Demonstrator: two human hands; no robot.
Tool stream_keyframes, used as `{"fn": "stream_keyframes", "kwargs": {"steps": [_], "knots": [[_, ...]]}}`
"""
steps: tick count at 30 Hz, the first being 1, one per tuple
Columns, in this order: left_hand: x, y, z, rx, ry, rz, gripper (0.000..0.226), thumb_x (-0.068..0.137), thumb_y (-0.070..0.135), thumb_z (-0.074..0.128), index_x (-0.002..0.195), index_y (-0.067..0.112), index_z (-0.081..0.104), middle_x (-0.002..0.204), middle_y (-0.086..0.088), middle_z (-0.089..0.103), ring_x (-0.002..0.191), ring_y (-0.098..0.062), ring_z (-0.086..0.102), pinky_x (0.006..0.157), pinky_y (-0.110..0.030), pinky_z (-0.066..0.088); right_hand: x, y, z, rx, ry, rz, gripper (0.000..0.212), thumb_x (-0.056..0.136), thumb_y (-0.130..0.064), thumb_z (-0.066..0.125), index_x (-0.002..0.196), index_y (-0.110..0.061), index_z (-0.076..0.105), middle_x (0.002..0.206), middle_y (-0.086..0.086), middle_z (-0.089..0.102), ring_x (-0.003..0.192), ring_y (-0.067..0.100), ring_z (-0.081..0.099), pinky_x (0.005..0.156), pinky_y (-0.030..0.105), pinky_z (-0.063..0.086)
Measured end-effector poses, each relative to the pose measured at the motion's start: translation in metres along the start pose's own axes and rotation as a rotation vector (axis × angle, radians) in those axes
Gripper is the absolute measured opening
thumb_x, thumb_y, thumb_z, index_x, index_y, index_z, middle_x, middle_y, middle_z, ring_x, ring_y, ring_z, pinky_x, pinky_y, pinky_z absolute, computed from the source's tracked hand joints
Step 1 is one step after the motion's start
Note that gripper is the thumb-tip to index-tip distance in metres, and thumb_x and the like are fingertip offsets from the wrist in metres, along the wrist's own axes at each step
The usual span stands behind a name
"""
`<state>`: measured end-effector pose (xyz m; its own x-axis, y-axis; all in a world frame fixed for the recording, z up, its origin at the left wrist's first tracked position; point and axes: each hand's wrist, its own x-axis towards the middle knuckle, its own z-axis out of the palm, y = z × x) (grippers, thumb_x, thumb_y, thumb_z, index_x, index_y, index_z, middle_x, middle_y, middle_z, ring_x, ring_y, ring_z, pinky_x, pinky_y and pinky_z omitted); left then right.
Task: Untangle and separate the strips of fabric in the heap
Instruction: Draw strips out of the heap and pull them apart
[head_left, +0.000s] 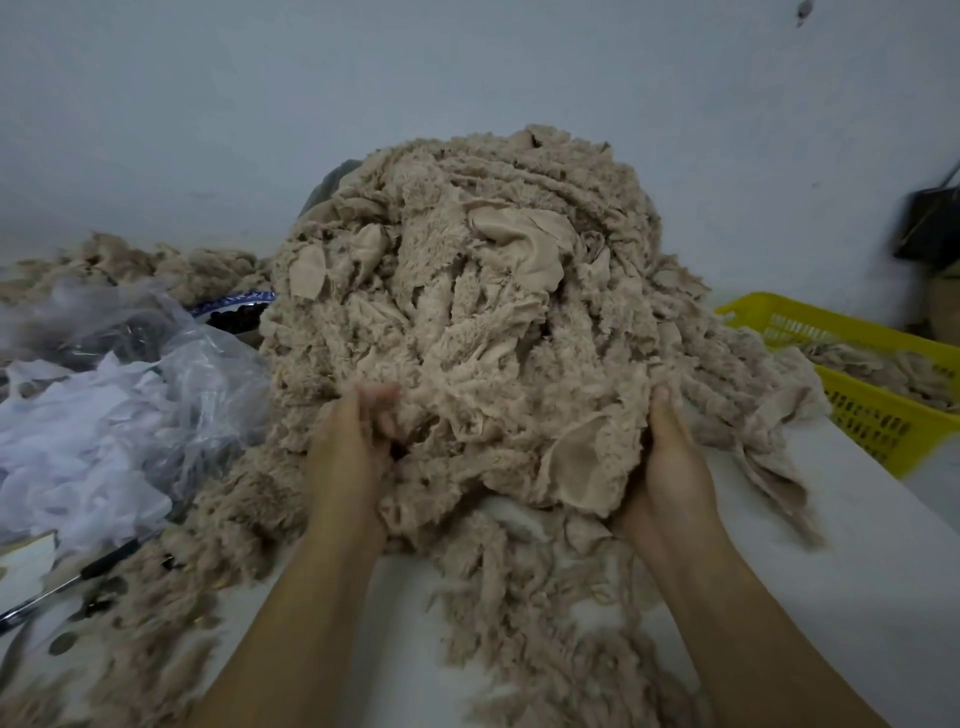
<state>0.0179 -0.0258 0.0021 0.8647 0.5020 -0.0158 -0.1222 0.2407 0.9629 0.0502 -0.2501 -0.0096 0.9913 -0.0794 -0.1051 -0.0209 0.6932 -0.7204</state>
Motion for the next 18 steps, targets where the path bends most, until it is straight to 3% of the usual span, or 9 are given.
{"fn": "stream_keyframes", "kwargs": {"steps": [2, 4, 5, 8, 10, 12, 15, 16, 18], "knots": [[-0.012, -0.006, 0.008, 0.369, 0.046, 0.264, 0.052, 0.096, 0.053, 0.032, 0.096, 0.019, 0.071, 0.092, 0.005, 0.065, 0.087, -0.01, 0.061, 0.078, -0.038, 0.051, -0.004, 0.001, 0.002, -0.023, -0.048, 0.021, 0.04, 0.1, -0.04, 0.047, 0.129, -0.016, 0.061, 0.11, 0.005, 0.074, 0.099, 0.021, 0.071, 0.085, 0.043, 0.057], [-0.023, -0.009, 0.015, 0.547, 0.012, 0.543, 0.049, 0.1, 0.046, 0.029, 0.117, 0.017, 0.065, 0.118, 0.007, 0.052, 0.116, -0.016, 0.051, 0.102, -0.043, 0.044, -0.006, 0.002, 0.001, -0.047, -0.107, 0.08, 0.034, 0.101, -0.035, 0.048, 0.114, -0.01, 0.067, 0.088, 0.004, 0.074, 0.075, 0.017, 0.071, 0.065, 0.034, 0.058], [-0.027, -0.008, 0.018, 0.593, 0.001, 0.647, 0.048, 0.102, 0.042, 0.032, 0.13, 0.015, 0.059, 0.128, 0.008, 0.045, 0.126, -0.017, 0.044, 0.109, -0.043, 0.04, -0.008, 0.004, 0.002, -0.066, -0.156, 0.121, 0.032, 0.1, -0.032, 0.049, 0.107, -0.007, 0.068, 0.084, 0.006, 0.071, 0.071, 0.018, 0.068, 0.064, 0.033, 0.056], [-0.036, -0.008, 0.024, 0.74, -0.152, 0.859, 0.058, 0.101, 0.048, 0.039, 0.15, 0.016, 0.038, 0.151, 0.01, 0.031, 0.144, -0.005, 0.025, 0.12, -0.028, 0.023, -0.015, 0.009, 0.008, -0.2, -0.209, 0.133, 0.034, 0.087, -0.024, 0.056, 0.102, 0.004, 0.067, 0.099, 0.02, 0.068, 0.094, 0.035, 0.066, 0.089, 0.05, 0.054], [-0.044, -0.012, 0.031, 0.787, -0.422, 0.846, 0.072, 0.094, 0.065, 0.042, 0.155, 0.03, 0.026, 0.151, 0.027, 0.026, 0.14, 0.015, 0.016, 0.113, -0.008, 0.014, -0.018, 0.014, 0.008, -0.334, -0.253, 0.025, 0.033, 0.074, -0.024, 0.057, 0.094, -0.001, 0.071, 0.101, 0.016, 0.07, 0.099, 0.036, 0.063, 0.091, 0.048, 0.053], [-0.049, -0.018, 0.036, 0.777, -0.634, 0.716, 0.074, 0.086, 0.073, 0.05, 0.15, 0.047, 0.024, 0.143, 0.04, 0.029, 0.133, 0.02, 0.024, 0.106, -0.004, 0.021, -0.023, 0.018, 0.009, -0.48, -0.282, -0.111, 0.015, 0.076, -0.026, 0.059, 0.067, -0.027, 0.072, 0.081, -0.015, 0.068, 0.083, 0.01, 0.063, 0.071, 0.027, 0.053], [-0.049, -0.024, 0.036, 0.735, -0.588, 0.664, 0.047, 0.091, 0.05, 0.062, 0.129, 0.063, 0.037, 0.117, 0.048, 0.047, 0.117, 0.016, 0.045, 0.092, -0.001, 0.032, -0.024, 0.019, 0.009, -0.624, -0.37, -0.173, 0.023, 0.09, -0.039, 0.062, 0.075, -0.055, 0.07, 0.086, -0.05, 0.051, 0.089, -0.023, 0.051, 0.076, 0.008, 0.044], [-0.047, -0.023, 0.035, 0.714, -0.533, 0.642, 0.041, 0.094, 0.041, 0.061, 0.126, 0.061, 0.043, 0.11, 0.046, 0.051, 0.113, 0.013, 0.051, 0.087, 0.002, 0.034, -0.026, 0.018, 0.013, -0.679, -0.403, -0.215, 0.011, 0.088, -0.048, 0.06, 0.084, -0.052, 0.069, 0.09, -0.049, 0.051, 0.093, -0.022, 0.053, 0.075, 0.005, 0.045], [-0.044, -0.022, 0.032, 0.602, -0.472, 0.579, 0.027, 0.095, 0.034, 0.054, 0.106, 0.058, 0.057, 0.096, 0.035, 0.062, 0.095, 0.007, 0.059, 0.075, -0.002, 0.041, -0.027, 0.021, 0.013, -0.794, -0.444, -0.291, 0.023, 0.078, -0.063, 0.059, 0.095, -0.047, 0.06, 0.103, -0.03, 0.055, 0.098, -0.006, 0.06, 0.075, 0.011, 0.05]]}}
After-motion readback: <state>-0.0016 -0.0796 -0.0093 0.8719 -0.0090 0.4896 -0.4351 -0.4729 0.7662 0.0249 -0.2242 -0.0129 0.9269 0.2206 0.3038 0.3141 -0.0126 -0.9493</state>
